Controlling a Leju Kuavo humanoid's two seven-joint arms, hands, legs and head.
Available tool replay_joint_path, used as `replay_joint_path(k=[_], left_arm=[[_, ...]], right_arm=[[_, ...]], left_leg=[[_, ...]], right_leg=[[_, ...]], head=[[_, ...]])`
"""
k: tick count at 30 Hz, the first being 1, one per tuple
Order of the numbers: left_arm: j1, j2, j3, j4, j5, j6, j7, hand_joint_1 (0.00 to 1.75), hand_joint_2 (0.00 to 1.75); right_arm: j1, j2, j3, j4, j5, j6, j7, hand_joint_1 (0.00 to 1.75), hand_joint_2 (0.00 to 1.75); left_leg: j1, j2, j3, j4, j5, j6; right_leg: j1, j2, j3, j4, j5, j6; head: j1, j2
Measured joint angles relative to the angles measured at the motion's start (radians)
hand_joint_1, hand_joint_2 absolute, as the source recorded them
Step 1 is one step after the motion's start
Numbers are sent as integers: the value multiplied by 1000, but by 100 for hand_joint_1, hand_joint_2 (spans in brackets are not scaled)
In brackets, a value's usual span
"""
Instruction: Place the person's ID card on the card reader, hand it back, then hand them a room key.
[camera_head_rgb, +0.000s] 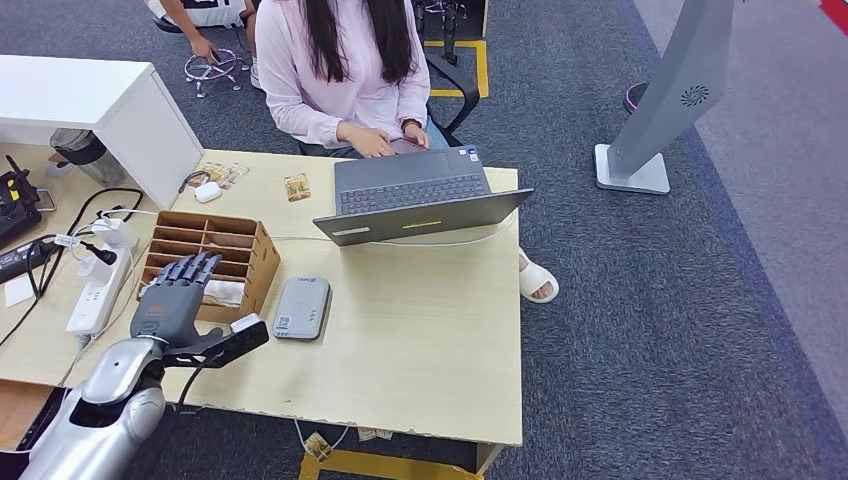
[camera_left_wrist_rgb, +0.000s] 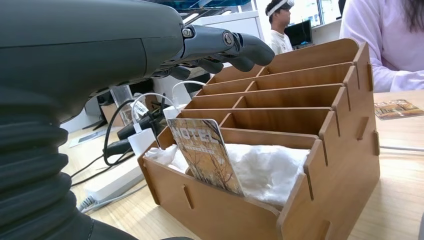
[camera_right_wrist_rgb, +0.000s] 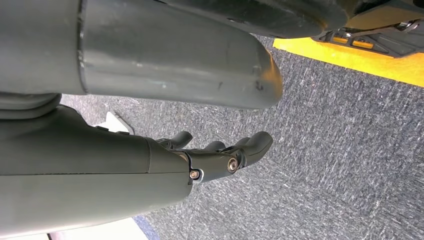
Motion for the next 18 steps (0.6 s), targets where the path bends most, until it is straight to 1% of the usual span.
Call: replay_joint_path(k=[15, 18], left_arm=[[-2, -9, 16, 0, -2, 5, 3, 0, 175], [-3, -12, 16, 0, -5, 5, 4, 131, 175]], right_arm=[[0, 0, 0, 0, 6, 0, 0, 0, 0], [0, 0, 0, 0, 6, 0, 0, 0, 0]], left_leg=[[0, 0, 0, 0, 0, 0], [0, 0, 0, 0, 0, 0]], right_leg=[[0, 0, 0, 0, 0, 0], [0, 0, 0, 0, 0, 0]], head=[[0, 0], [0, 0]])
